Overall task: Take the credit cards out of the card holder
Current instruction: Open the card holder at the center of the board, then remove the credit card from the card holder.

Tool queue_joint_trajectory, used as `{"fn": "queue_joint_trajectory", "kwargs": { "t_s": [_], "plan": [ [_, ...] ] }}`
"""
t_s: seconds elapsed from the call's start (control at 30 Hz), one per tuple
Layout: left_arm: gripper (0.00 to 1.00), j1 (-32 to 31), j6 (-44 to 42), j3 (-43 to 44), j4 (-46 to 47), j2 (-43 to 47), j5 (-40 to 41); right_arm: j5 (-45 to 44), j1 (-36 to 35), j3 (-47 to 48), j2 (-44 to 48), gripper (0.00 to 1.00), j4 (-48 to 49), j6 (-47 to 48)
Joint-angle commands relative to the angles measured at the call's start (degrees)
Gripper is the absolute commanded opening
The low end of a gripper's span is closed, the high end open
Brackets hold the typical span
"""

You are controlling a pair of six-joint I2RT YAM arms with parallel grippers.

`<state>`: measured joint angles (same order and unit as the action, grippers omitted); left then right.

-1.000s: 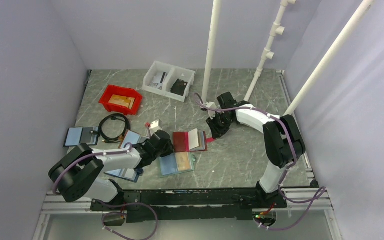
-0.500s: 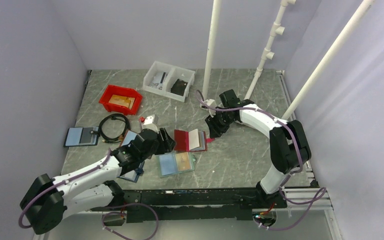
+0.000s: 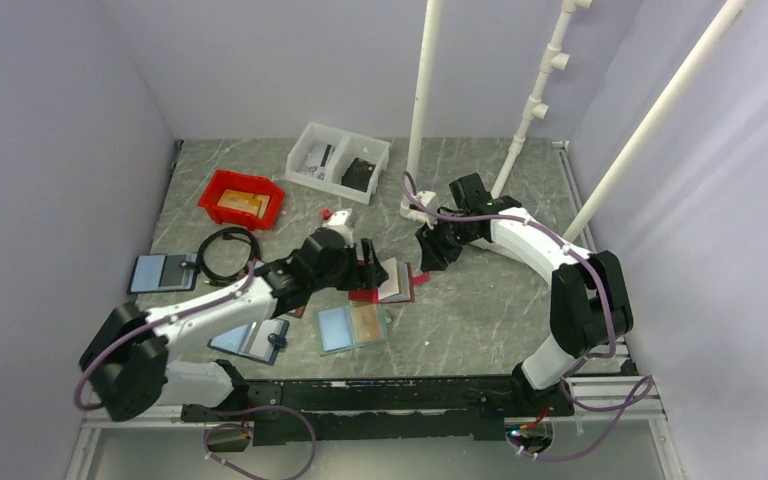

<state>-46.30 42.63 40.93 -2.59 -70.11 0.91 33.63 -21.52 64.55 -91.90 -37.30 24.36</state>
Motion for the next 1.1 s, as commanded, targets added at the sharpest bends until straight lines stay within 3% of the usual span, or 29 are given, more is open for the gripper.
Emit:
{"fn": "queue_joint_trajectory", "kwargs": {
  "t_s": [0.0, 0.2, 0.57, 0.83, 1.07],
  "plan": [
    [0.81, -4.20, -2.02, 9.26, -6.48, -7.84, 5.17, 1.38, 0.83, 1.82, 1.66, 0.45, 0.07, 0.58],
    [0.86, -9.12, -1.46, 21.79, -17.65, -20.14, 17.31, 0.18, 1.75, 1.80, 1.24, 0.45, 0.82, -0.57],
    [0.78, -10.88, -1.04, 34.73, -27.95, -36.65, 24.37, -0.23, 2.72, 1.78, 0.19, 0.45, 1.09, -1.41],
    [0.67, -11.53, 1.53, 32.38, -28.01, -34.90, 27.22, 0.20, 2.69, 1.76, -0.20, 0.45, 0.87, -1.25],
    [0.67, -11.44, 3.60, 26.20, -23.70, -28.83, 25.33, 1.59, 2.09, 1.79, -0.55, 0.45, 0.41, -0.61]
  ]
}}
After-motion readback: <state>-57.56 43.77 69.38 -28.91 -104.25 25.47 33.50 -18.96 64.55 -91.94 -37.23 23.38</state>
